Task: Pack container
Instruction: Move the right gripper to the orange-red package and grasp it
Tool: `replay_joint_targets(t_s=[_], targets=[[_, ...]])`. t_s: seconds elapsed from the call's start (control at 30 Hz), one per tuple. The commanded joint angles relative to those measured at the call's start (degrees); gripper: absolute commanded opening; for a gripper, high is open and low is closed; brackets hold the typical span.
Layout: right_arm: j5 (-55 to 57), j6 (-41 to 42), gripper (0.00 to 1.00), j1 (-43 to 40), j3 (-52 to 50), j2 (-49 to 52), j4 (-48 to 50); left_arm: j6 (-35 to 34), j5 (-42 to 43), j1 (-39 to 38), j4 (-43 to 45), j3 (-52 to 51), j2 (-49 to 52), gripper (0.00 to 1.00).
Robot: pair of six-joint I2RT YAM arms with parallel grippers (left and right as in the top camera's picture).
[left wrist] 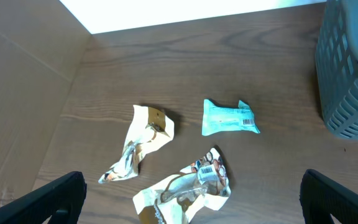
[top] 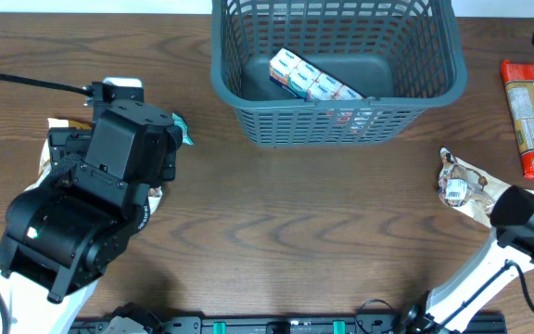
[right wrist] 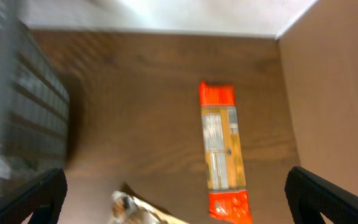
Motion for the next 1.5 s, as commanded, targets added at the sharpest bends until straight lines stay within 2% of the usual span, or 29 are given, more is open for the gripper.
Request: replay_joint_targets(t_s=[0.0,0.13,0.27,0.67,1.1,1.47], targets=[[-1.6,-5.1,0.99,-4.8,-7.6,1.1,1.6,0.3,-0.9,0.3,-0.2,-0.3,0.1,0.99],[-1.2,-5.2,0.99,-8.6,-16.5,3.2,2.3,0.3,-0.9,0.3,-0.2,-0.3,0.1,0.99],[-0.2,-5.6,0.99,-10.8,-20.2,6.1,3.2,0.3,-0.9,0.3,-0.2,-0.3,0.1,0.99],[13.4,-6.4,0.99,-8.1,-20.2,14.2,9.1,0.3,-0.9,0.3,-0.2,-0.3,0.1,0.99],[14.6,-8.3,0.99,-8.9,-20.2,22.9,11.3,0.3,-0.9,0.3,-0.2,-0.3,0.1,0.99],[13.5,-12.1,0.99,-13.7,-20.2,24.3,13.2,0.3,-0.9,0.3,-0.2,-0.3,0.1,0.99]])
